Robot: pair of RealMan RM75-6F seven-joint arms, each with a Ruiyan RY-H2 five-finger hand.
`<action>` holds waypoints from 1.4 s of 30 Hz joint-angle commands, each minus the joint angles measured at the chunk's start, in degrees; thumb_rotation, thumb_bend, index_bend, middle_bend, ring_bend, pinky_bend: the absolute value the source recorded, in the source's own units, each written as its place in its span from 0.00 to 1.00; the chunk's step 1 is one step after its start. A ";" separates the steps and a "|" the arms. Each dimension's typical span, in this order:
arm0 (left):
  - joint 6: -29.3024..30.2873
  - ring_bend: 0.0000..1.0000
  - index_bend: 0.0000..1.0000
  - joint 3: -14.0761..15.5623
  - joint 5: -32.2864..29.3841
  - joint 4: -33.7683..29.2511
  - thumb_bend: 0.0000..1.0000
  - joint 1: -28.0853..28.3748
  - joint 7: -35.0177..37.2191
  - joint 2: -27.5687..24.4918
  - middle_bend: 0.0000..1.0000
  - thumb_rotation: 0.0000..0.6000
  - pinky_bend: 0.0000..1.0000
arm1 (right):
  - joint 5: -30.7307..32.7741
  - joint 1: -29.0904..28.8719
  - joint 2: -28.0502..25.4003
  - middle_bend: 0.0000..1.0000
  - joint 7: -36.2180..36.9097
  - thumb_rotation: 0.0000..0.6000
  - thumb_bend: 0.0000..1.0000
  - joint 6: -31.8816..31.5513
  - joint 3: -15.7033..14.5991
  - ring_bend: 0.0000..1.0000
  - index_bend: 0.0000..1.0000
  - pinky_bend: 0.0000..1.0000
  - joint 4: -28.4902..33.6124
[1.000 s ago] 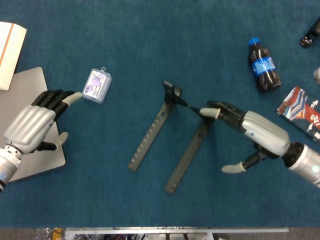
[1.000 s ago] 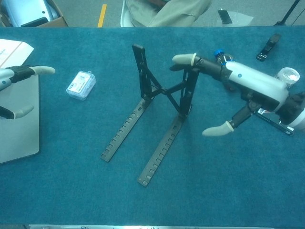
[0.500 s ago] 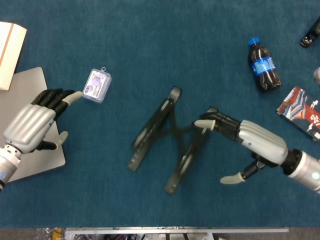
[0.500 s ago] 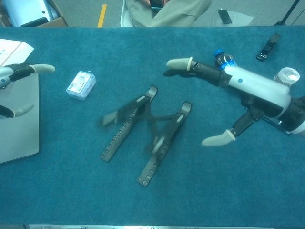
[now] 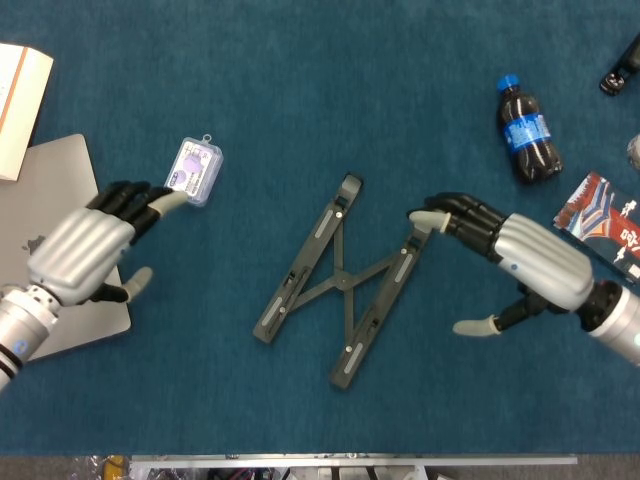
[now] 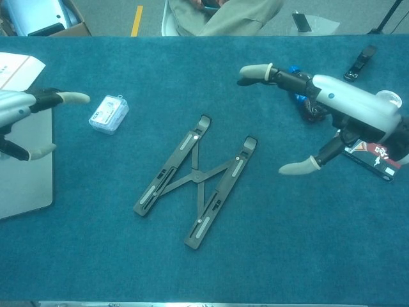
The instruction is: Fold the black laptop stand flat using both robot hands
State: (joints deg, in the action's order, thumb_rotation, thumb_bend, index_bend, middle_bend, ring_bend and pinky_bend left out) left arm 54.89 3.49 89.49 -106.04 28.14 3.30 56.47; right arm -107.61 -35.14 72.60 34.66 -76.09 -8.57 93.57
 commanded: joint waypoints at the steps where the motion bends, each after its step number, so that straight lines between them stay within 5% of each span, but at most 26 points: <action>1: -2.50 0.00 0.02 0.44 0.02 -1.65 0.41 1.34 1.53 -0.31 0.09 1.00 0.04 | 0.15 0.96 0.26 0.10 -3.66 1.00 0.01 -0.95 1.00 0.00 0.00 0.01 -1.06; 10: -12.16 0.12 0.05 -0.05 -2.27 -1.36 0.41 6.97 7.29 0.20 0.19 1.00 0.07 | -0.55 1.77 2.80 0.08 -15.99 1.00 0.00 -0.11 2.68 0.00 0.00 0.01 -3.65; 20: -10.99 0.09 0.05 -0.69 -1.12 5.62 0.41 8.30 -5.28 8.03 0.15 1.00 0.07 | -0.89 1.98 3.71 0.06 -23.08 1.00 0.00 2.34 2.26 0.00 0.00 0.01 -4.97; 31: -19.30 0.08 0.13 -1.23 -13.63 1.30 0.41 11.97 -8.69 7.21 0.13 1.00 0.09 | -1.06 2.66 5.15 0.06 -28.46 1.00 0.00 3.41 1.94 0.00 0.00 0.01 -8.30; 42: -17.68 0.00 0.22 0.04 -16.40 1.70 0.39 12.49 -14.19 9.06 0.00 0.43 0.00 | -0.02 2.47 7.61 0.04 -28.46 1.00 0.00 4.85 1.94 0.00 0.00 0.01 -13.04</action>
State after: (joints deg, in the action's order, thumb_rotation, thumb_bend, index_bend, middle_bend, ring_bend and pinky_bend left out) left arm 36.91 3.22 73.33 -104.25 40.59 -10.32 65.27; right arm -107.77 -32.57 79.71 6.26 -71.56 -6.65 81.12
